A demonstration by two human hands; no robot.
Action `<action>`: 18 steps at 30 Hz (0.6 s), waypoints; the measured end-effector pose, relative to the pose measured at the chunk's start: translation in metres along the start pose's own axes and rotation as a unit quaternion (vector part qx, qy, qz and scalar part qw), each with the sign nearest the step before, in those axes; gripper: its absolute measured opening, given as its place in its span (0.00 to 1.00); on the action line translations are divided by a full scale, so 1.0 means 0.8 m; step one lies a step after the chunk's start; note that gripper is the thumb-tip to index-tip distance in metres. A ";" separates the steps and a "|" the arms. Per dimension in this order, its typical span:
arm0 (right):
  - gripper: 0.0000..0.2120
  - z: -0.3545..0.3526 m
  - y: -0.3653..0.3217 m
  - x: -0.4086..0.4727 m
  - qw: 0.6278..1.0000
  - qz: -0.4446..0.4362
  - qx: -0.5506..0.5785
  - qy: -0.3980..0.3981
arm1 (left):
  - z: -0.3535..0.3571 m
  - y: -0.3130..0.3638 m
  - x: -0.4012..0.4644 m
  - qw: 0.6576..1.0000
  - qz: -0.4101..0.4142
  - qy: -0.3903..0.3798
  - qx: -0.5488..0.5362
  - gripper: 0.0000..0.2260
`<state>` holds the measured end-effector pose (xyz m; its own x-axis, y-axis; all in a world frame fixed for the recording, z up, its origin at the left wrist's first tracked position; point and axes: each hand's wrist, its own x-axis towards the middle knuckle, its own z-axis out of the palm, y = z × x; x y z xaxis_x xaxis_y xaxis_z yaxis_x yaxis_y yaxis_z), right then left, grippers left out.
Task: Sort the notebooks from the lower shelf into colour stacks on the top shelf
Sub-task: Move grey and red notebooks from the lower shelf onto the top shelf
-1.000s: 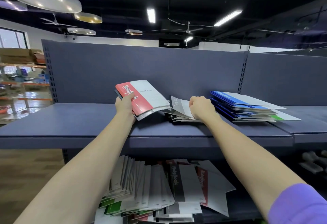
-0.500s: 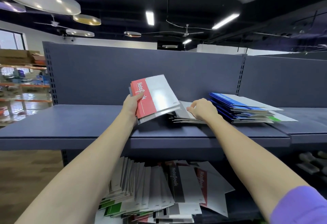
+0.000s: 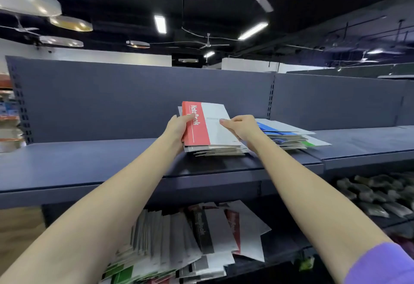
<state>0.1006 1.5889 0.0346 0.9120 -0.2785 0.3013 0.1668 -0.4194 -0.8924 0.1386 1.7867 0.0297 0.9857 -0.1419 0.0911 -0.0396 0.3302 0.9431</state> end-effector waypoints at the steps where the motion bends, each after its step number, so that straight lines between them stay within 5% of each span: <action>1: 0.23 -0.010 0.003 0.000 0.999 0.021 0.030 0.008 | 0.013 0.003 0.001 1.000 -0.001 -0.002 0.002 0.18; 6: 0.19 -0.061 0.027 0.019 0.990 0.069 0.017 0.125 | 0.070 0.006 0.002 1.000 -0.001 -0.001 0.028 0.15; 18: 0.17 -0.190 0.081 0.077 0.991 0.072 0.071 0.083 | 0.209 -0.017 0.029 0.992 0.031 0.032 0.121 0.14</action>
<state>0.1106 1.4136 0.0462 0.8574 -0.4706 0.2085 0.1020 -0.2417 -0.9650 0.1345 1.6227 0.0725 0.9883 -0.0655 0.1376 -0.1306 0.1016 0.9862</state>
